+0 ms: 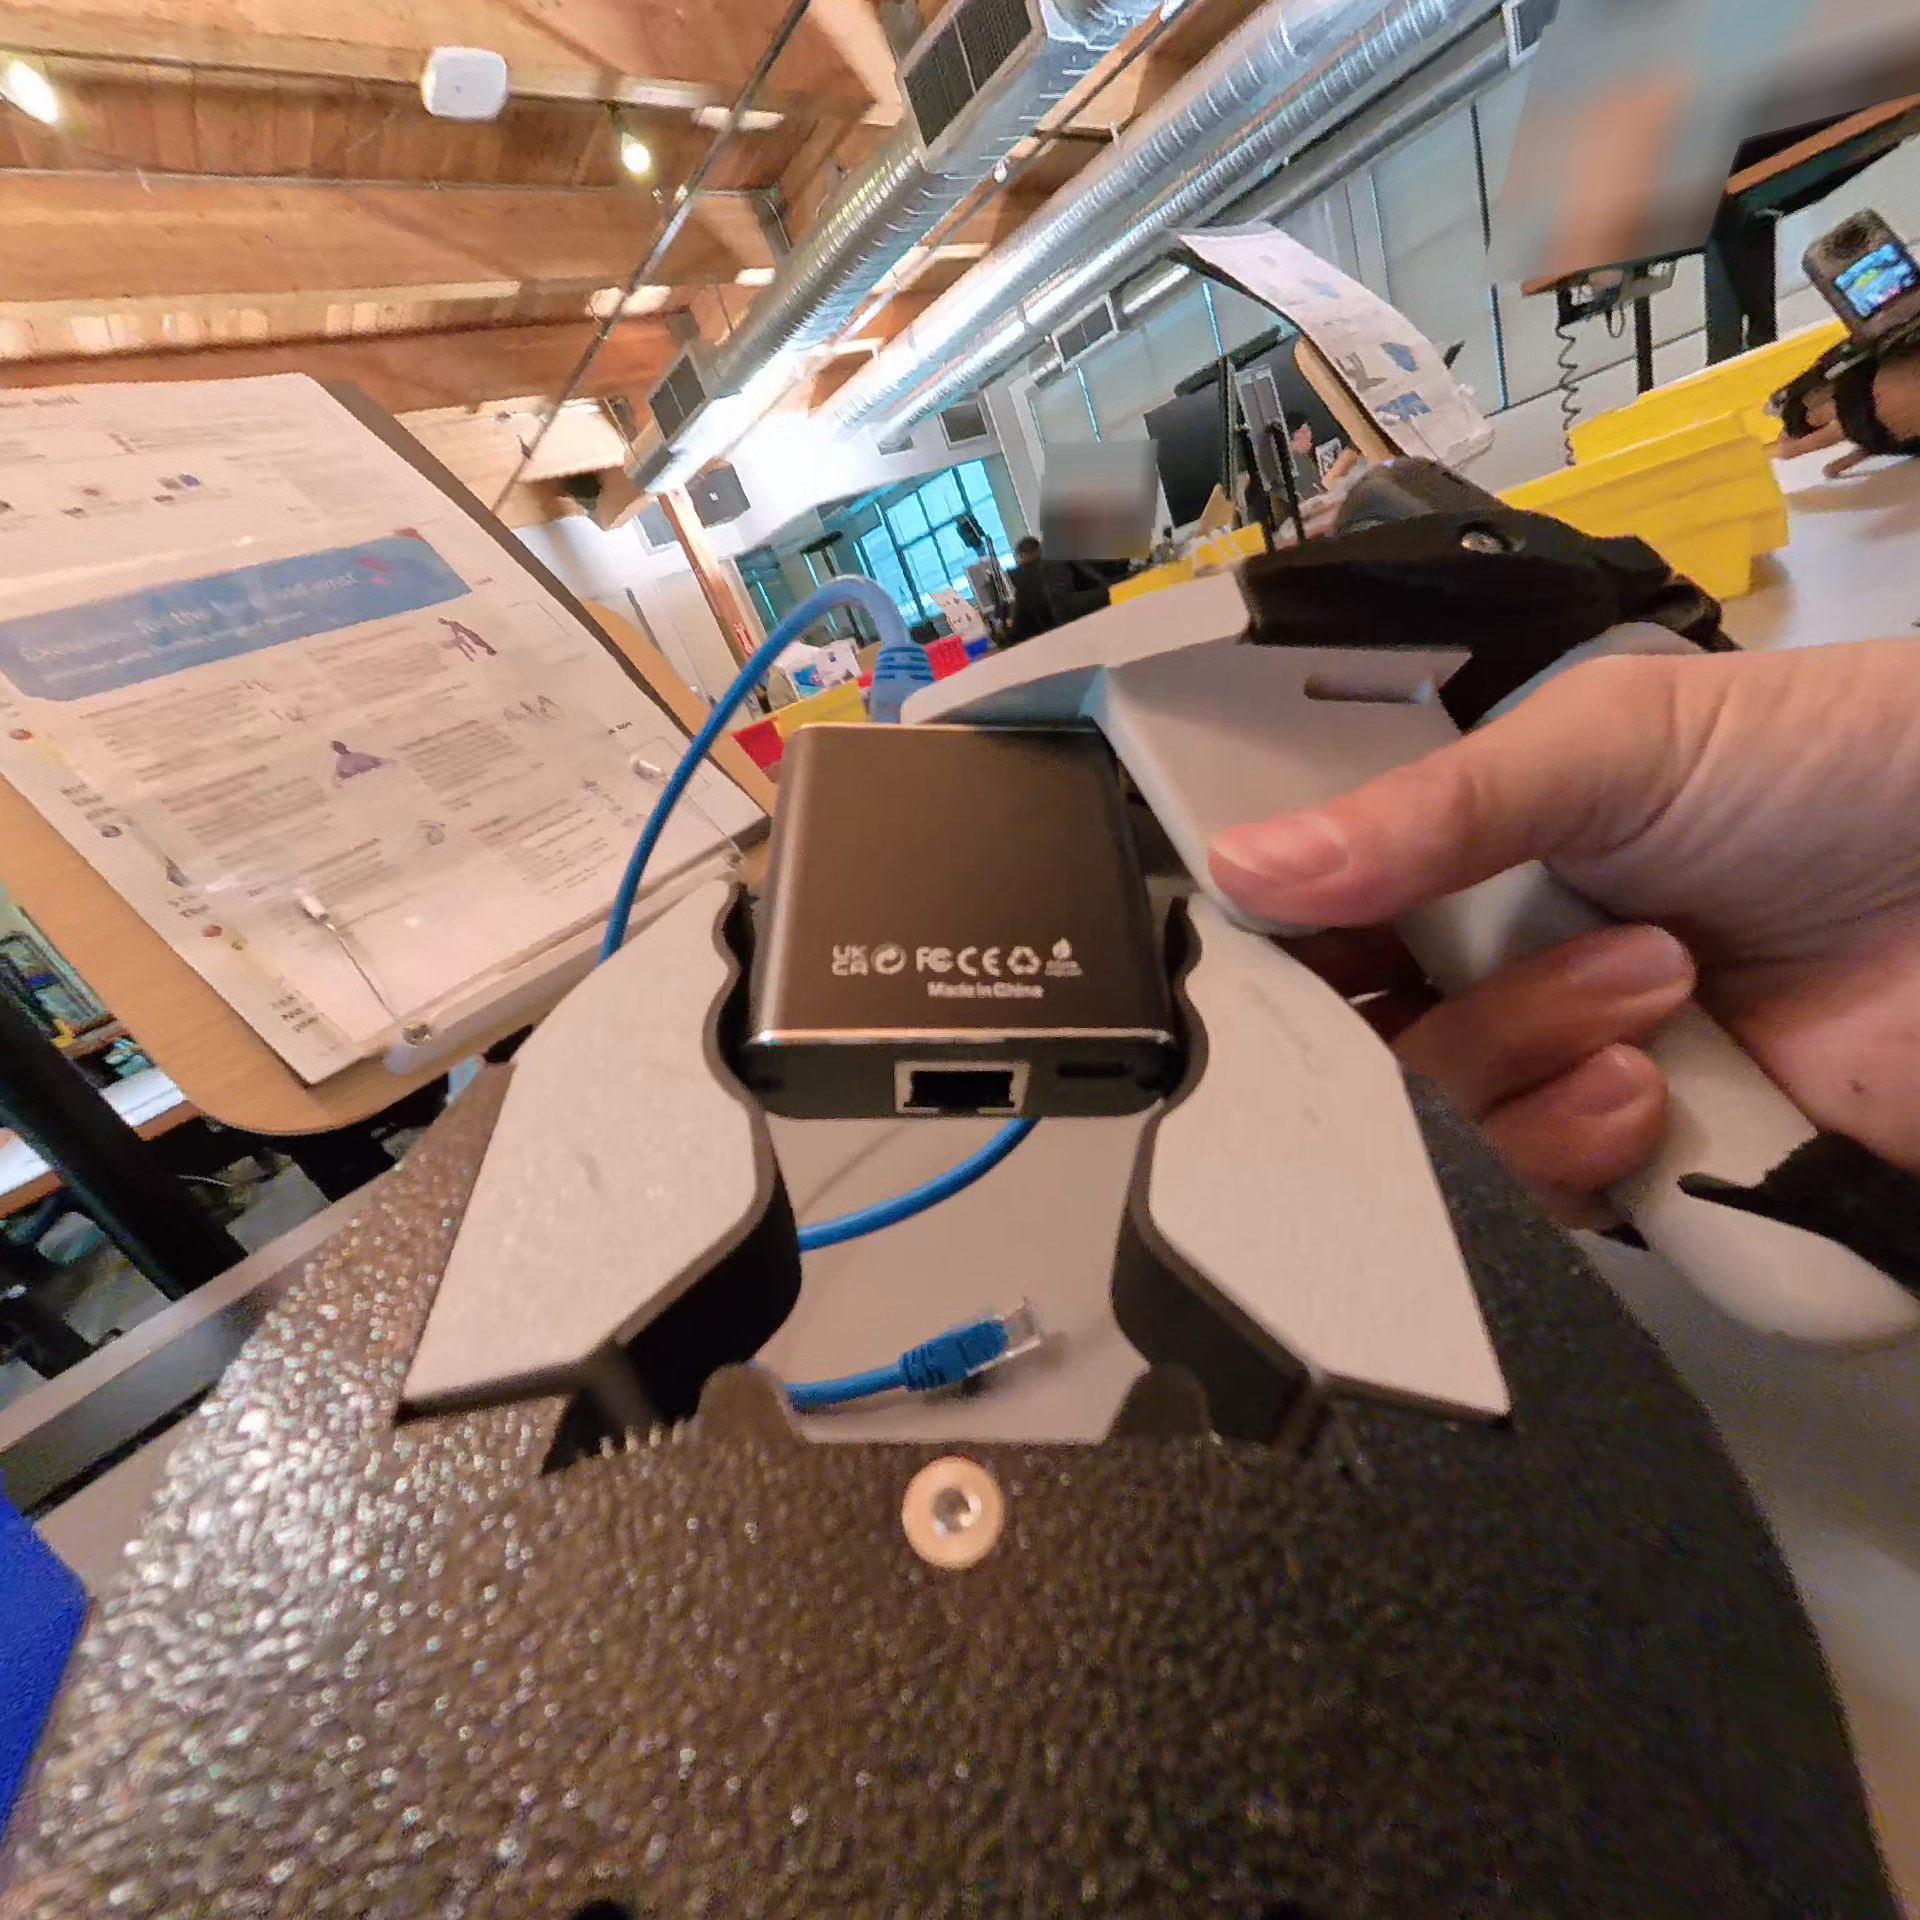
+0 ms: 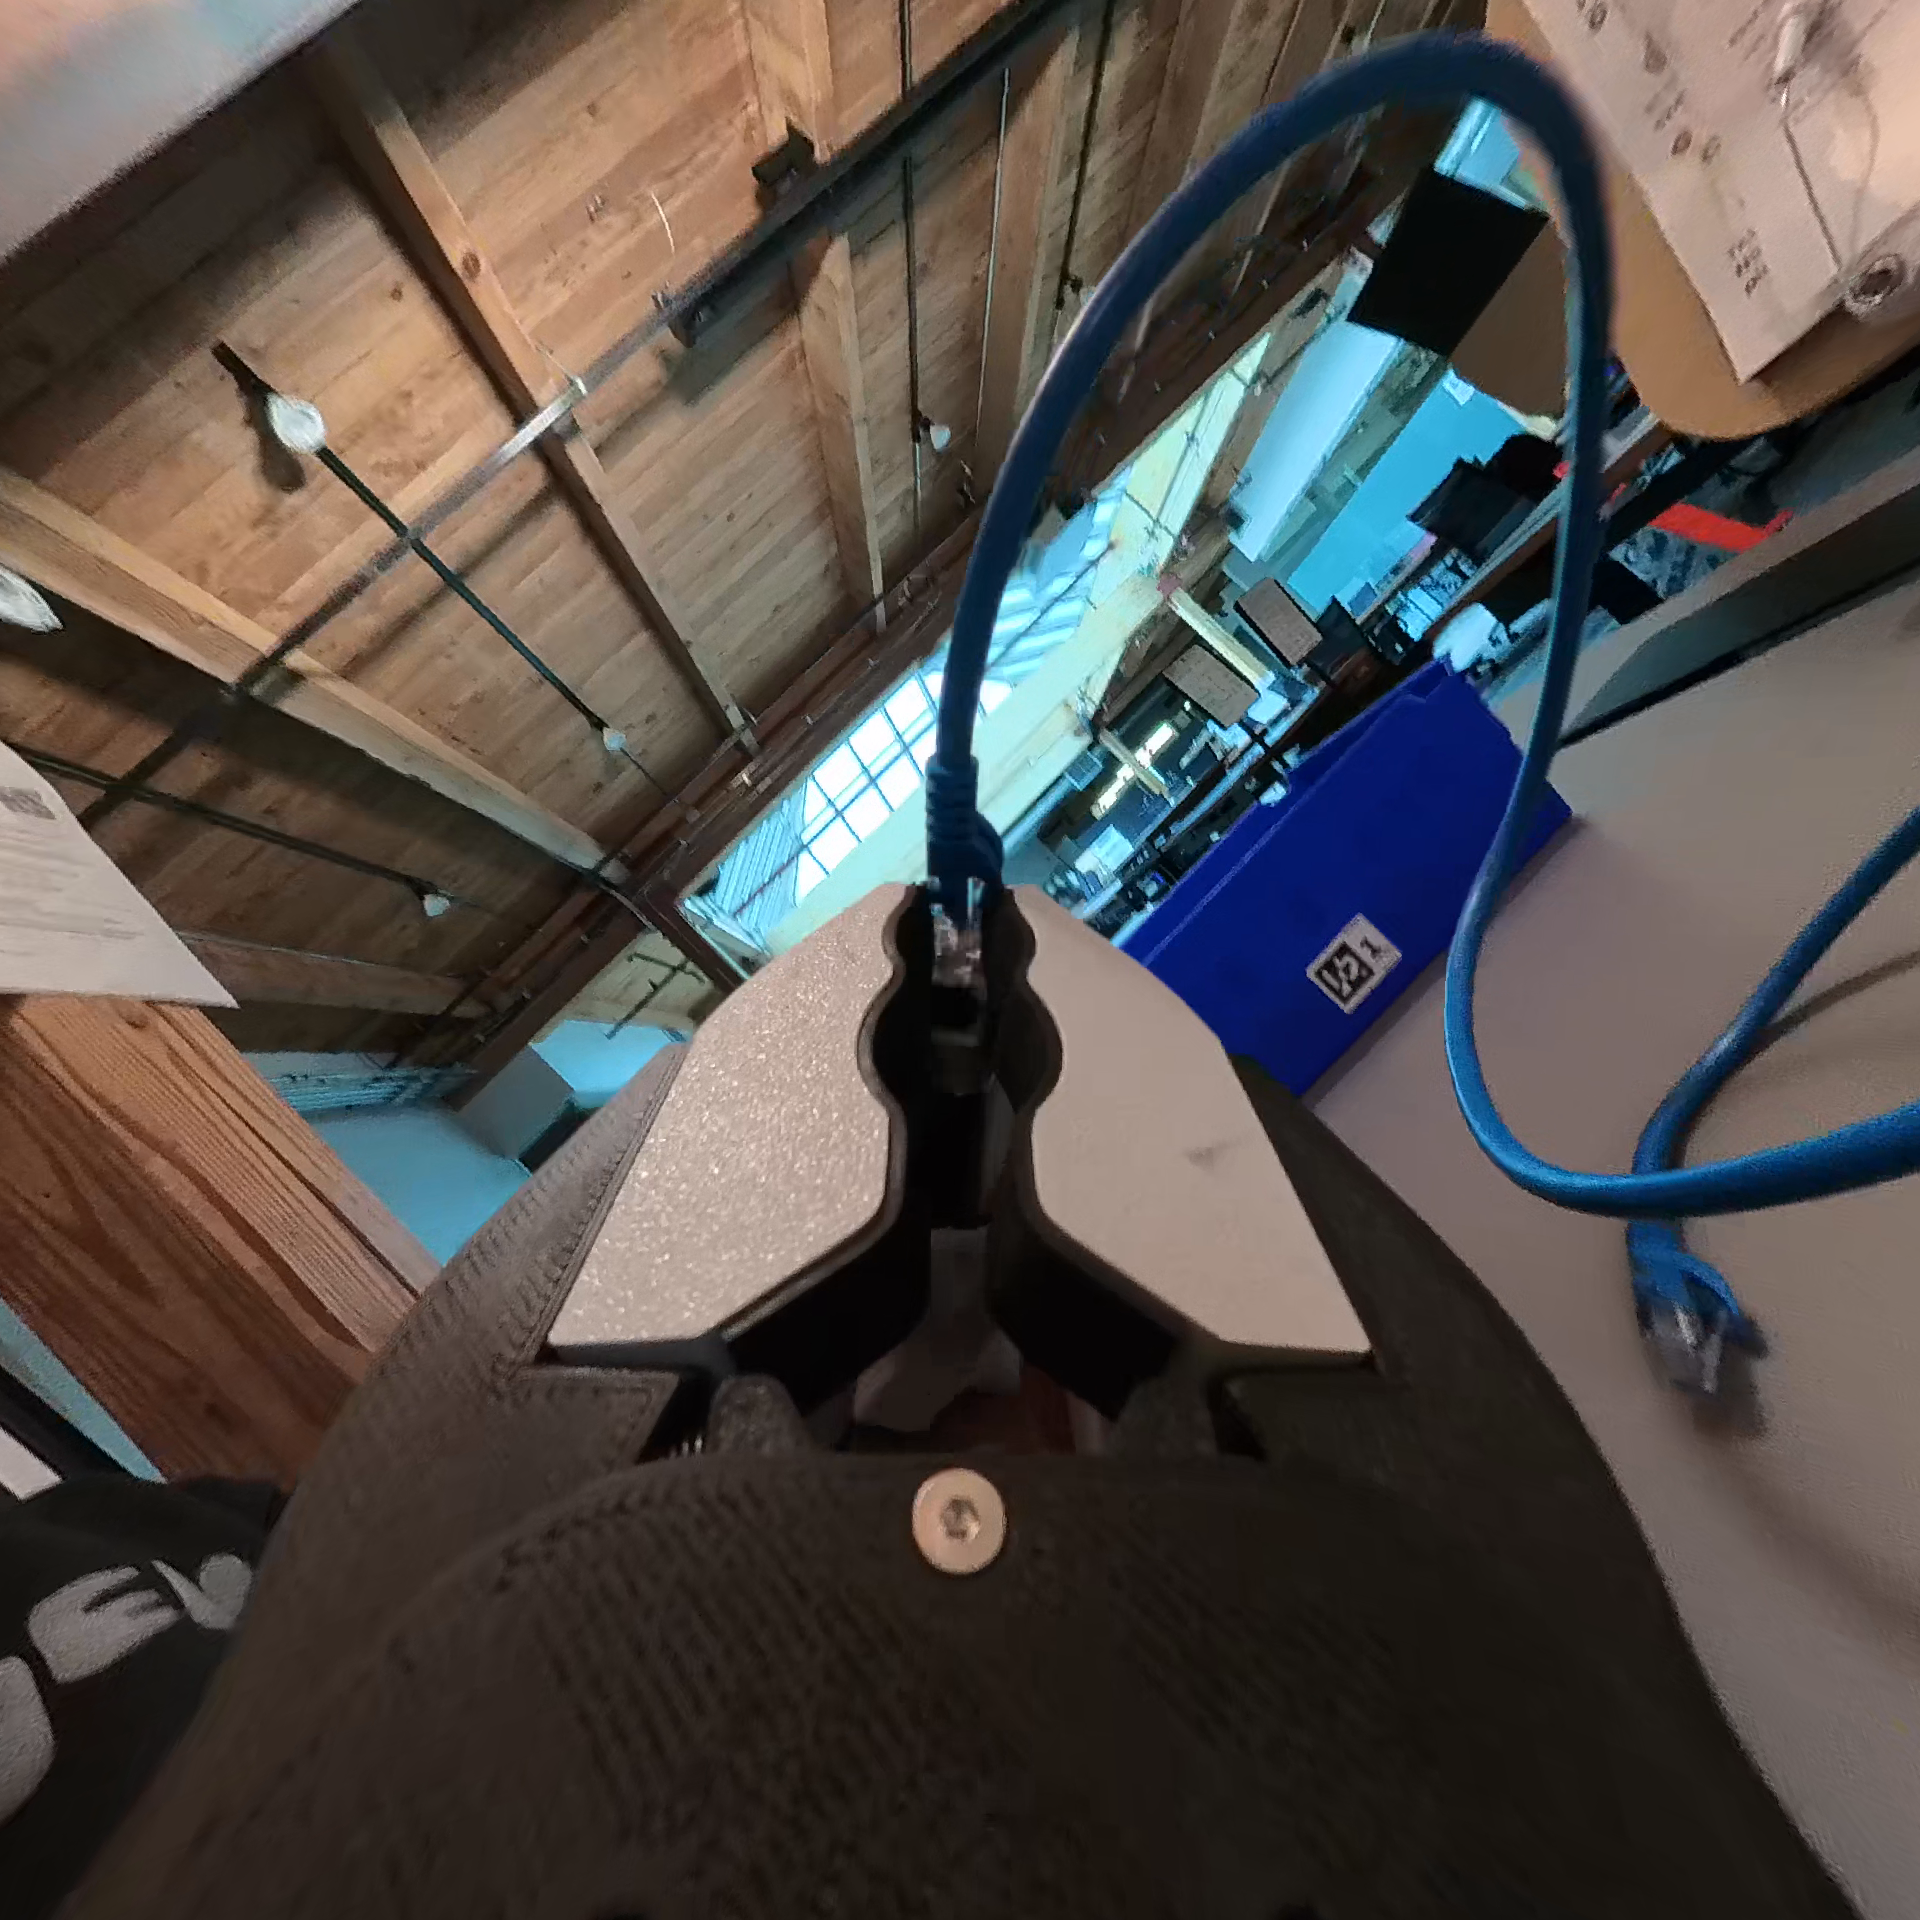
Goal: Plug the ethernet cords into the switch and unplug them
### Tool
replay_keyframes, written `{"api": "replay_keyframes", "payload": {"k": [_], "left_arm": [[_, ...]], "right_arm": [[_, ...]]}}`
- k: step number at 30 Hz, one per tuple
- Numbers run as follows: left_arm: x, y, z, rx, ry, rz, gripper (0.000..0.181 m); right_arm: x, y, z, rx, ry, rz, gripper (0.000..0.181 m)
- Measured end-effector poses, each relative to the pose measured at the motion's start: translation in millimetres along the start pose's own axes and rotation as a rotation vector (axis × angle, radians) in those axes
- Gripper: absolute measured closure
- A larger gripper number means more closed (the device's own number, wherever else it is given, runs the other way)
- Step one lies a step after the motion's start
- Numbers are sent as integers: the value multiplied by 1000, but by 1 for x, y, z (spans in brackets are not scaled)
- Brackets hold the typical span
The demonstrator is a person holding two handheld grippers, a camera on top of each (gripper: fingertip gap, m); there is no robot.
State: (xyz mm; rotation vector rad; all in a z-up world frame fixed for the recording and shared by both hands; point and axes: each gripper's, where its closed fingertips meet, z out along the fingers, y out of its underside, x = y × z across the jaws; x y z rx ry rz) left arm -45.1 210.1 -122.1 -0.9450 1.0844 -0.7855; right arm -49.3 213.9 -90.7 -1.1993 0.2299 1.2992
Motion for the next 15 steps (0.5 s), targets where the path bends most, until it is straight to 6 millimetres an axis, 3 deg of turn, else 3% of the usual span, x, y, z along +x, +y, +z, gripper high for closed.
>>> {"api": "replay_keyframes", "payload": {"k": [2,4,9,15], "left_arm": [[0,-8,-3,44,-23,60,107],[-2,-8,-3,34,-53,63,108],[-26,-9,-12,66,-126,-33,108],[-26,-5,-12,46,-120,-28,108]], "right_arm": [[-4,-18,0,40,-27,7,169],[0,-21,1,-46,63,-181,170],[-44,-56,-10,-197,62,-464,170],[-103,-133,-35,-278,106,-712,170]]}}
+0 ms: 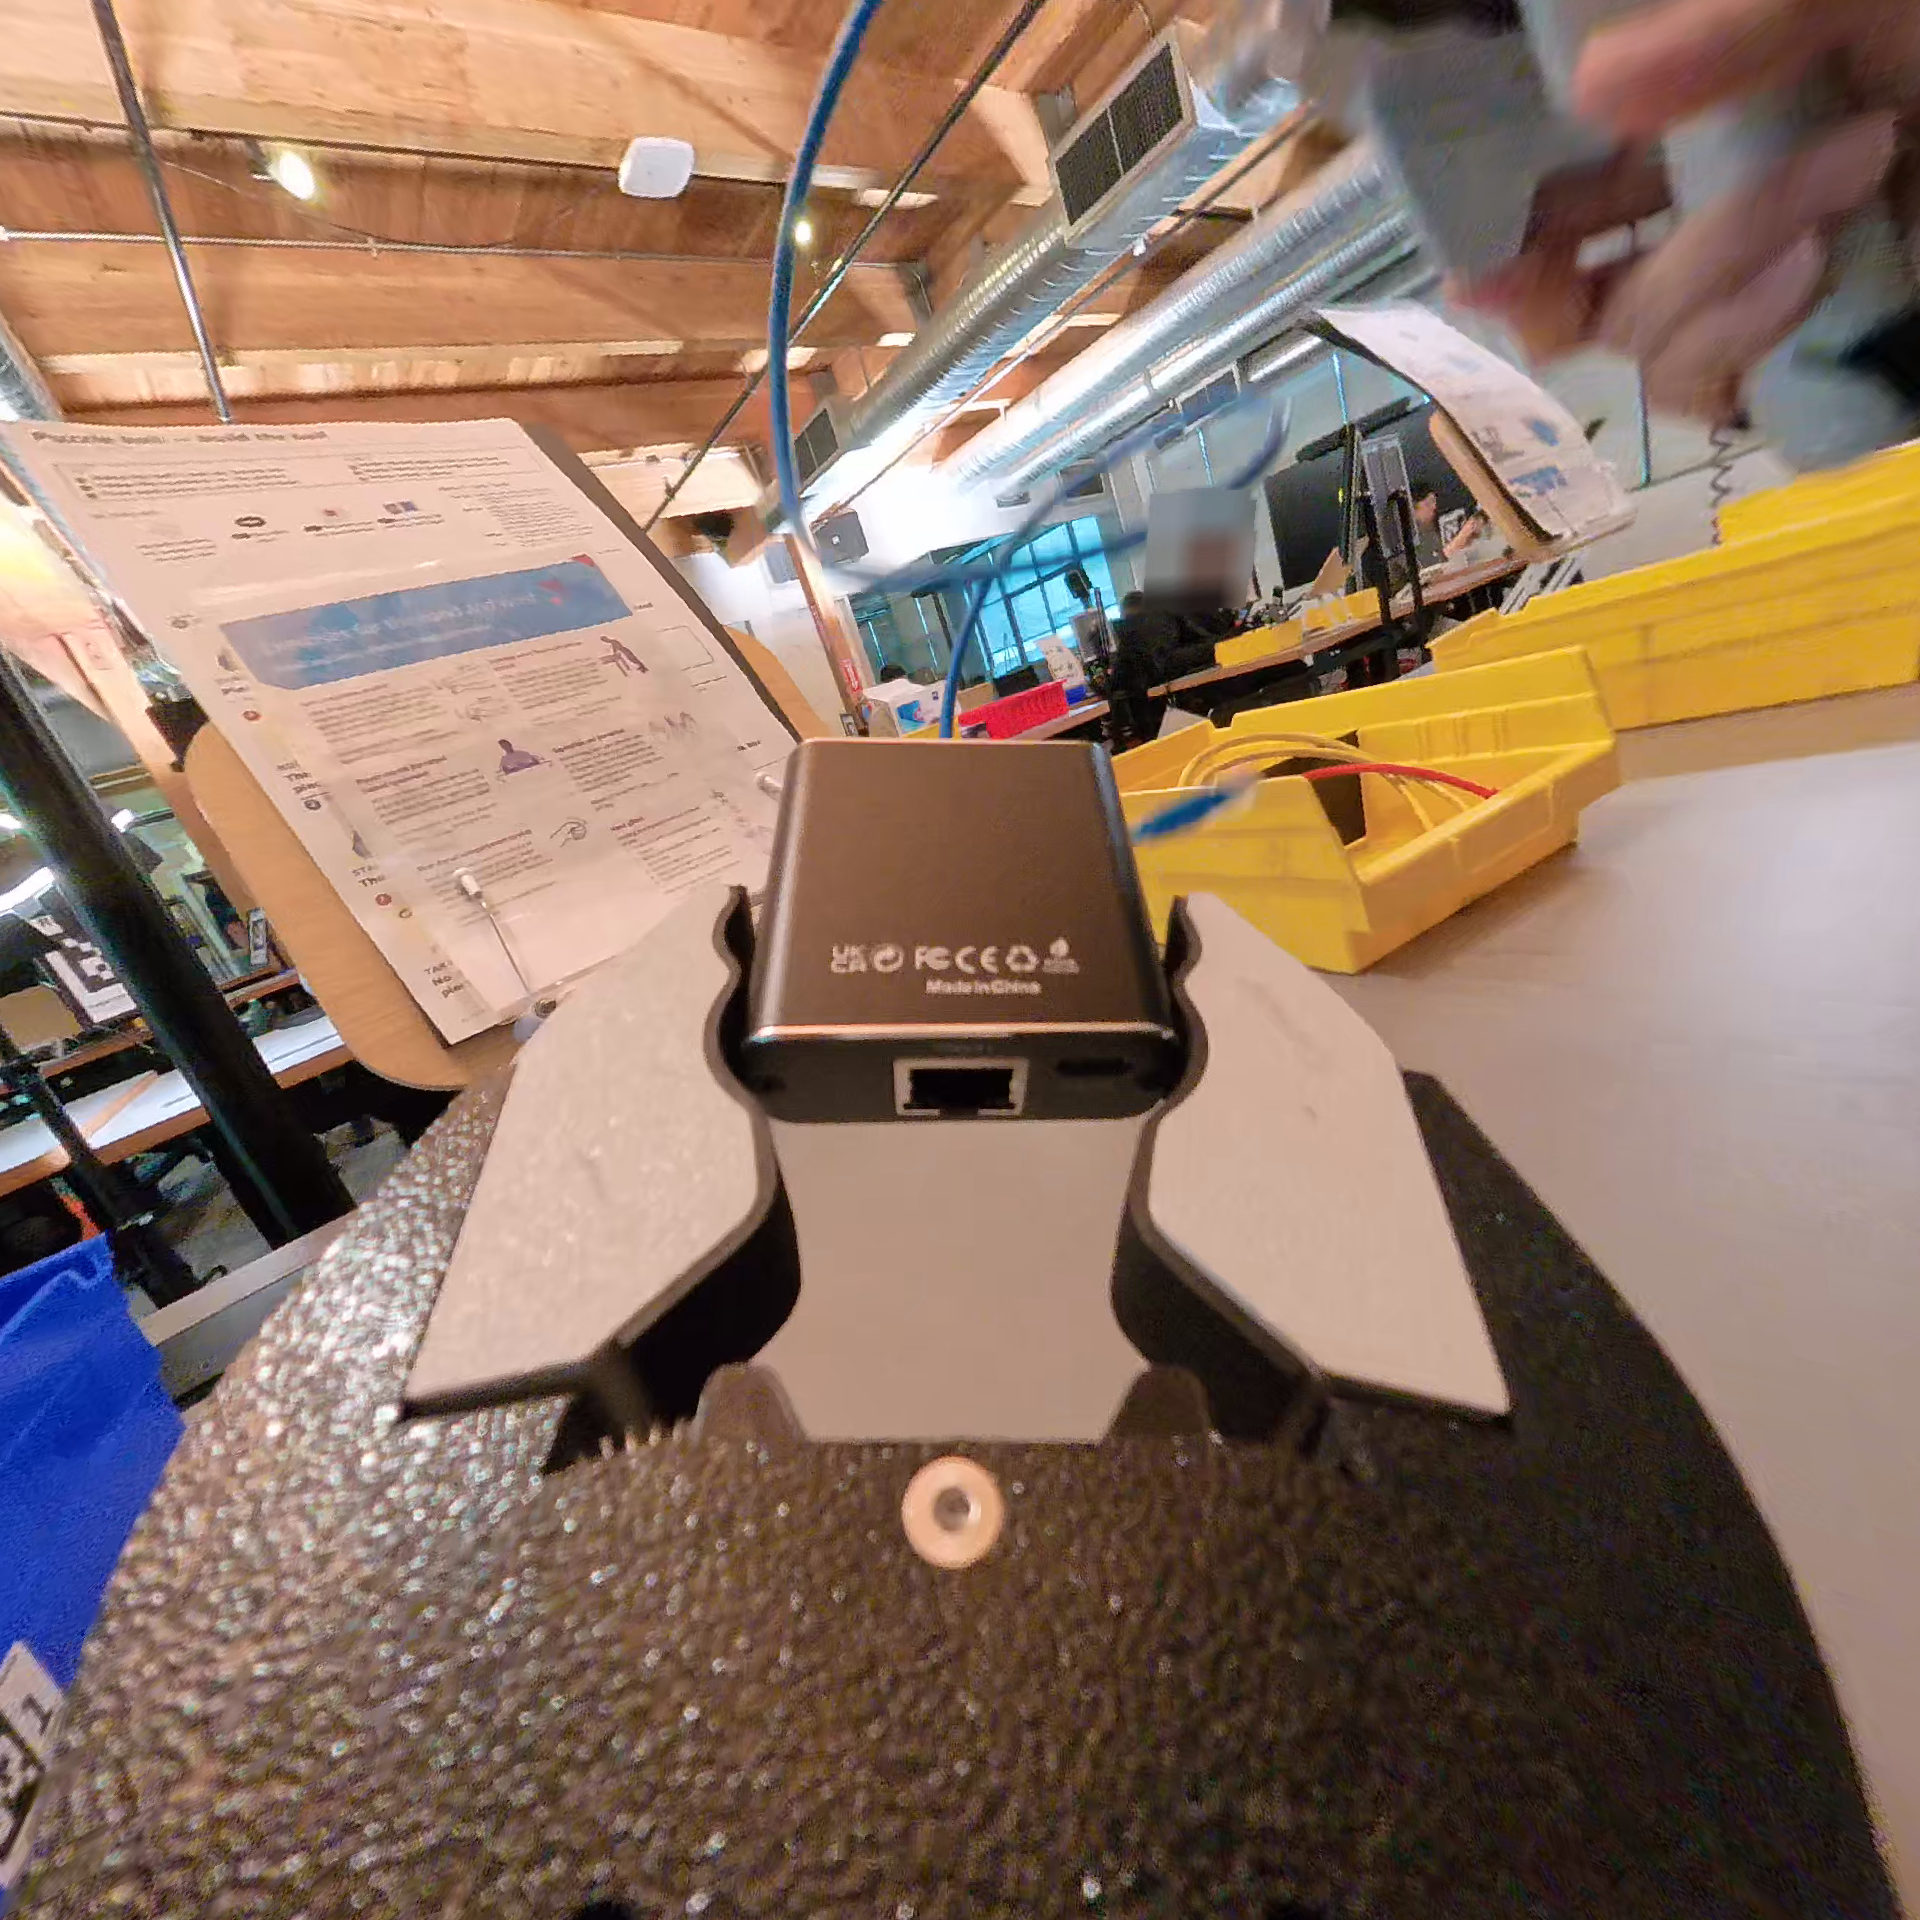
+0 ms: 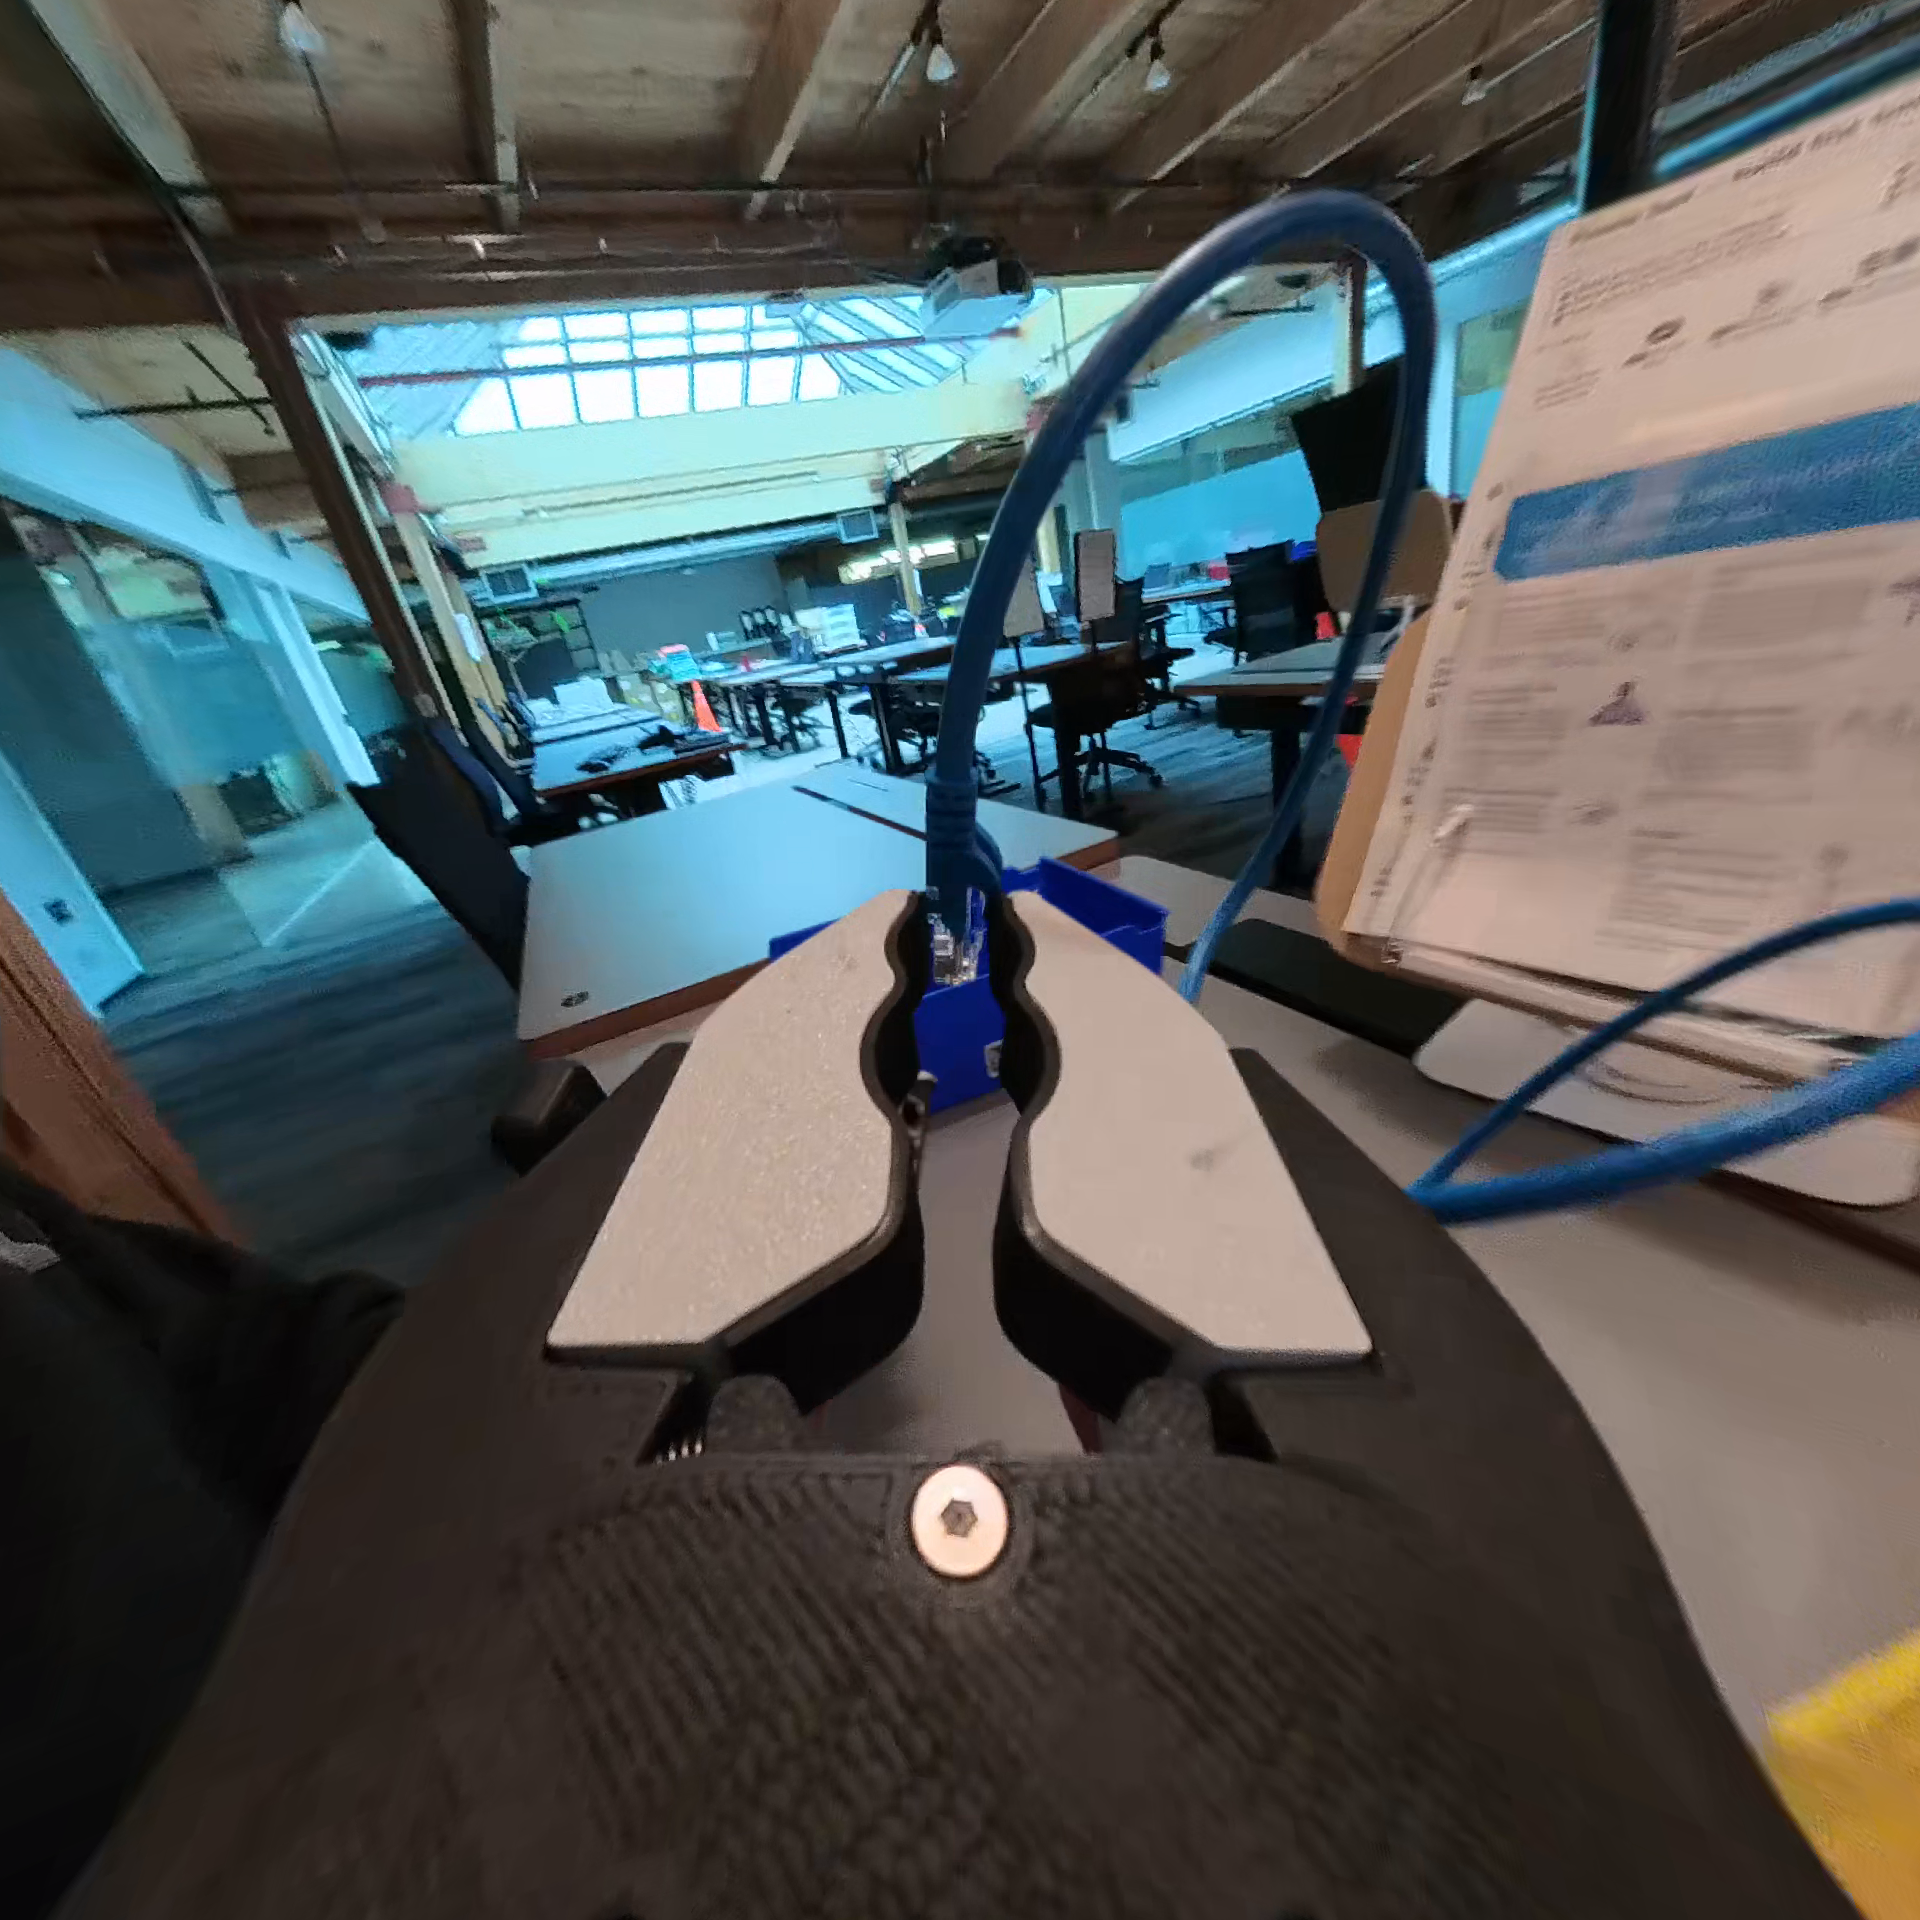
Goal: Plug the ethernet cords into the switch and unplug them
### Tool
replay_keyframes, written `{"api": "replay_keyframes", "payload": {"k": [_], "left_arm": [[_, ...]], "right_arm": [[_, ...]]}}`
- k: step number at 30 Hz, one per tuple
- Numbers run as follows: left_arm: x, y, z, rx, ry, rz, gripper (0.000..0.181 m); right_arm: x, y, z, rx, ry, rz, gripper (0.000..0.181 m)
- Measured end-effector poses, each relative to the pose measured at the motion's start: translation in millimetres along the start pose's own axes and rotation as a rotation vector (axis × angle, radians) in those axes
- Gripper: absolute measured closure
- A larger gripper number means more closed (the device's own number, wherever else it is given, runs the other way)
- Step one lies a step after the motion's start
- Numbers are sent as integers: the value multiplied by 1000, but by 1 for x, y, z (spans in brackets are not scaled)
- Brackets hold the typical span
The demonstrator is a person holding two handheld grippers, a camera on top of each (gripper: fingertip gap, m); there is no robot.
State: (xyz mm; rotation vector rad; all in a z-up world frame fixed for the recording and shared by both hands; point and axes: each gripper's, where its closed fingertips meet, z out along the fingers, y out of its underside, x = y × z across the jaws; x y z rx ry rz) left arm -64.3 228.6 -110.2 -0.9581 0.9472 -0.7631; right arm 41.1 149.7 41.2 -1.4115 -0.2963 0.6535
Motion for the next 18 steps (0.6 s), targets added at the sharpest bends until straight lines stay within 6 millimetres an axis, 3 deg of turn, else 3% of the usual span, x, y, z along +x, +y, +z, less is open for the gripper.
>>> {"api": "replay_keyframes", "payload": {"k": [2,7,10,14,18], "left_arm": [[4,1,1,-9,17,13,108],[6,2,1,-9,34,-4,108],[7,3,2,-13,45,-24,108],[7,5,1,-19,47,-25,108],[6,5,1,-18,47,-37,108]], "right_arm": [[13,-22,-20,-31,47,-68,170],[70,-42,-66,-154,136,-108,170],[122,-16,-90,-311,187,-40,170],[179,22,-124,-317,288,128,170],[206,57,-159,-269,397,232,170]]}}
